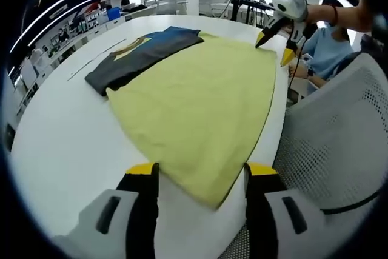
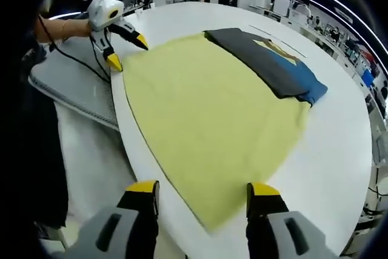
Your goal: Fold the garment on the visible template until the final outline fits inside the template.
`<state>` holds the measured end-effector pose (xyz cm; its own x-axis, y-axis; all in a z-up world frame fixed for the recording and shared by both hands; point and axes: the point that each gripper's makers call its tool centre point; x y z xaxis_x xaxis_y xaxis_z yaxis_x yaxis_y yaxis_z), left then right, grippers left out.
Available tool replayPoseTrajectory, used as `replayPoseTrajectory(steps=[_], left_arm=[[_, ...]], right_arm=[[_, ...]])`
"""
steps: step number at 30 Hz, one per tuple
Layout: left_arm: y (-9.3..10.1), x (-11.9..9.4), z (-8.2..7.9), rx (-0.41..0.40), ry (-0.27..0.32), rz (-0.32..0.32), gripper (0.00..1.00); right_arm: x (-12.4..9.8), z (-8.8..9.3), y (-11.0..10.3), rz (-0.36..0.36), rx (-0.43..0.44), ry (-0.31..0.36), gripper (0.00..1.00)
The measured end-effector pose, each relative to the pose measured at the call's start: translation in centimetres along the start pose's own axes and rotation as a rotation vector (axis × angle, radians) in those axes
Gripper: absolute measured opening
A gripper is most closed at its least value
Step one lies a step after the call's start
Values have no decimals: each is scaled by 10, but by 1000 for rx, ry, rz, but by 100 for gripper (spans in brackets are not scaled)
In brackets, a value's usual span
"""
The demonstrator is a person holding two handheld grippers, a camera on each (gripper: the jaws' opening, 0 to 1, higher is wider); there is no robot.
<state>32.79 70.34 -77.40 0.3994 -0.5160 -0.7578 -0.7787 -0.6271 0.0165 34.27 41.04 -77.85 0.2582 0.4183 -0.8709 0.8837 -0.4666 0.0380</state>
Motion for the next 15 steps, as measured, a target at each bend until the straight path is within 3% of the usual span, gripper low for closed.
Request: replayPoseTrajectory(steps=[5,15], left_arm=[[1,1,0,22,0,5,53],[-3,1,-3,52,-5,25,43]], right_arm=[[0,-1,3,4,-1,15,50],[1,-1,15,15,19,14,27]])
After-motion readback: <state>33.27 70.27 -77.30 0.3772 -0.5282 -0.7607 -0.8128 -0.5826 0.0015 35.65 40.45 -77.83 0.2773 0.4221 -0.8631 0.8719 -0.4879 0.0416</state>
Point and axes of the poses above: the point that each gripper's makers call its tool centre point, and the gripper's own axes: x roughly forward along the fingers, y roughly to its right, z roughly out of its underside, and after that the axes turned 2 degrees about z, right-handed
